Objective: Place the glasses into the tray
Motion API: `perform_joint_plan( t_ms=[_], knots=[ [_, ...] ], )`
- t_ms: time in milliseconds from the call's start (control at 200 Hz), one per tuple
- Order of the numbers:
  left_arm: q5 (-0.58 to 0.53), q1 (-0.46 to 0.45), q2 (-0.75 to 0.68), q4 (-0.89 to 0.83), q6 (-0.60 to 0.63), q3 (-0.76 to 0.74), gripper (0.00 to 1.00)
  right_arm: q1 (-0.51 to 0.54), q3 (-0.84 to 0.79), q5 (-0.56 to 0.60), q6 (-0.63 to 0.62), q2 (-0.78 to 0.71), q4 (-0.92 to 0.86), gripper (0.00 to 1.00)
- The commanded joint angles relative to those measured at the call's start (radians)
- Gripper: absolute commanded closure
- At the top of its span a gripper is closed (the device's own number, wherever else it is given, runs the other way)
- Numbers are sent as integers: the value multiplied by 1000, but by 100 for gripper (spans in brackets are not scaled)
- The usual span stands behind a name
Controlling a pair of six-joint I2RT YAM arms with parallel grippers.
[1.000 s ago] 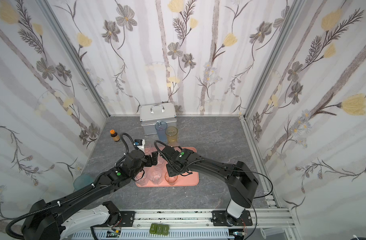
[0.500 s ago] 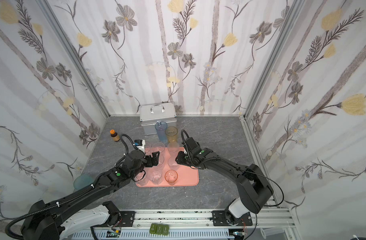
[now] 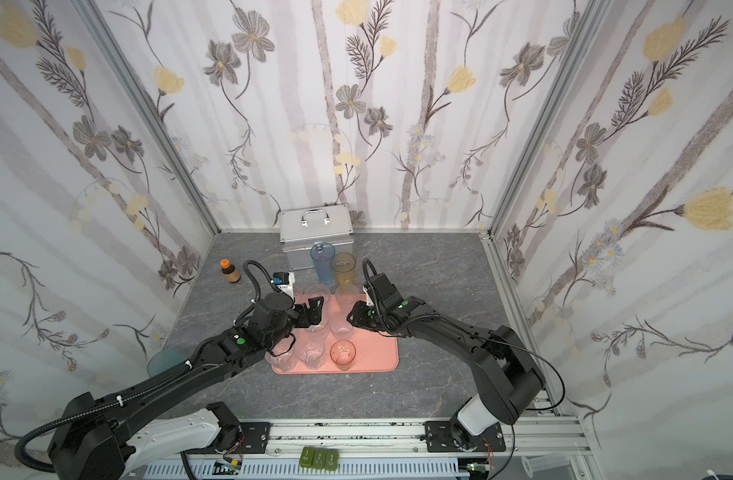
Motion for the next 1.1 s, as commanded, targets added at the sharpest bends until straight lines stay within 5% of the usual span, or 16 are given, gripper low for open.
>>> perform_joint_plan(
  t_ms=[0, 540, 770, 1094],
  knots=[
    [-31, 14, -7, -28, 19, 24, 5, -9, 21, 19, -17, -16, -4, 58],
    [-110, 209, -96, -460, -6, 119, 15, -6, 39, 136, -100, -22, -34, 58],
    [-85, 314, -183, -534, -7, 90, 10, 4, 21, 145, -110, -17, 11, 58],
    [-76, 322, -157, -541, -47, 62, 14, 17, 17, 132, -150, 11, 35, 58]
  ],
)
